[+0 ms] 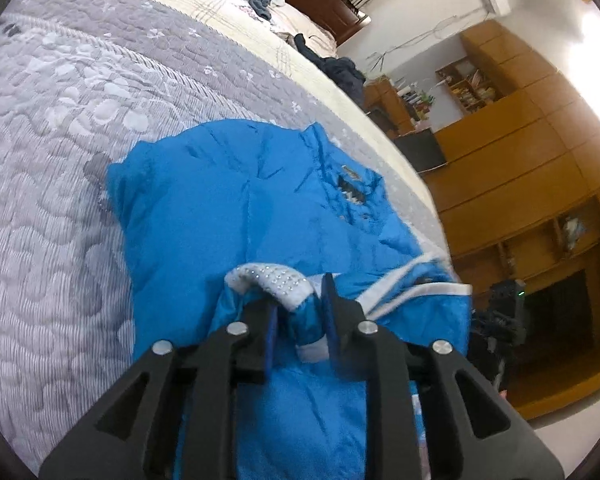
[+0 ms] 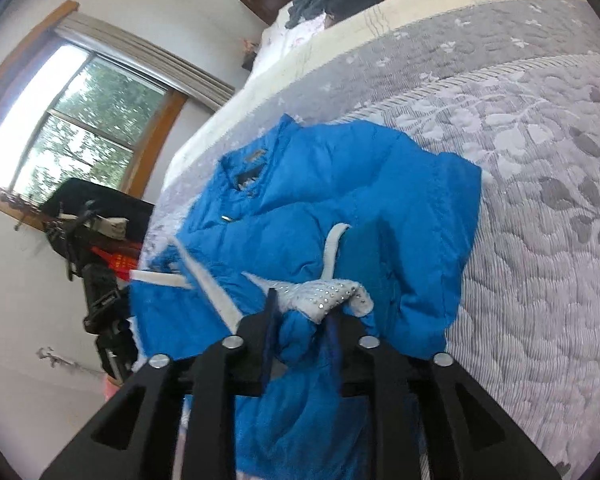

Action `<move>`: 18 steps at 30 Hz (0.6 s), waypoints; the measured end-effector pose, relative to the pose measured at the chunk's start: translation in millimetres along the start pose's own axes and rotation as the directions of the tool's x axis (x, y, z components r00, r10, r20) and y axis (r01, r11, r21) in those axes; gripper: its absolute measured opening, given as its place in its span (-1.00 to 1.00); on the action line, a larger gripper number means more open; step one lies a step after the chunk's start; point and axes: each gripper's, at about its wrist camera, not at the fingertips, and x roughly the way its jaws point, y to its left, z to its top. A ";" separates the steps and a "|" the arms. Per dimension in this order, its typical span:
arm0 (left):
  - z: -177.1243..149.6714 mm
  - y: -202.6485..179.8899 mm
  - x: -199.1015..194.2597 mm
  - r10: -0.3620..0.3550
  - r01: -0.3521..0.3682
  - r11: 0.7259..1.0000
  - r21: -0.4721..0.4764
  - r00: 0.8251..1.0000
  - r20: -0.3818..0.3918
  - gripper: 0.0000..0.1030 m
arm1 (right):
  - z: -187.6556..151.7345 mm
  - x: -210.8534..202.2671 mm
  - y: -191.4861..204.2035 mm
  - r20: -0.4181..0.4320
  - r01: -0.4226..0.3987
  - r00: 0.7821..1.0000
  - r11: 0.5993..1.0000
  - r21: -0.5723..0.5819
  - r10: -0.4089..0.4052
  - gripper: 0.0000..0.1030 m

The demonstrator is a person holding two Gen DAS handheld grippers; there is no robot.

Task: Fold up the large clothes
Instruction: 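Fold the hem up toward the collar with both grippers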

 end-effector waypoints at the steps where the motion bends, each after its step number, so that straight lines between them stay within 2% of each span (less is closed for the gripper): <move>1: -1.0 2.1 -6.4 -0.026 0.026 1.000 -0.016 1.000 0.002 -0.51 | -1.6 -4.3 -1.1 0.003 -0.016 1.000 1.000 0.004 0.016 -0.40; 2: -1.2 4.7 -10.7 -0.042 0.042 0.999 -0.023 0.999 0.005 -0.42 | -4.2 -8.5 -1.9 0.006 -0.028 1.000 1.000 0.007 0.028 -0.36; 3: -2.8 4.4 -18.3 -0.046 0.046 0.999 -0.023 0.999 0.020 -0.34 | -7.1 -14.5 -3.0 0.013 -0.035 0.999 0.999 0.005 0.035 -0.19; 4: -4.8 4.4 -27.1 -0.024 0.025 1.000 -0.015 0.999 0.043 -0.18 | -9.8 -21.1 -3.8 0.030 -0.021 0.999 1.000 -0.001 0.021 0.24; 5: -7.0 4.0 -32.9 -0.010 0.011 1.000 -0.006 0.998 0.058 -0.16 | -11.6 -25.9 -2.8 0.048 0.008 0.999 1.000 -0.010 -0.008 0.47; 6: -11.1 3.1 -41.9 -0.002 0.002 1.000 0.009 0.998 0.070 -0.16 | -15.7 -36.4 -2.2 0.093 0.072 0.993 0.997 -0.035 -0.069 0.60; 8: -16.7 0.6 -53.4 -0.001 -0.002 0.999 0.035 0.997 0.082 -0.15 | -19.9 -45.4 0.2 0.113 0.086 0.990 0.995 -0.056 -0.079 0.59; 13: -21.0 -13.9 -62.0 0.094 -0.117 0.974 0.196 0.988 0.124 0.01 | -22.1 -46.5 17.4 0.157 0.148 0.980 0.973 -0.180 -0.120 0.58; 16: -18.4 -25.3 -46.0 0.141 -0.171 0.934 0.313 0.983 0.117 0.15 | -19.5 -32.2 30.6 0.142 0.159 0.982 0.952 -0.262 -0.125 0.58; 18: -14.7 -32.1 -29.1 0.181 -0.212 0.902 0.376 0.977 0.116 0.16 | -15.4 -20.5 38.6 0.138 0.191 0.978 0.931 -0.310 -0.155 0.58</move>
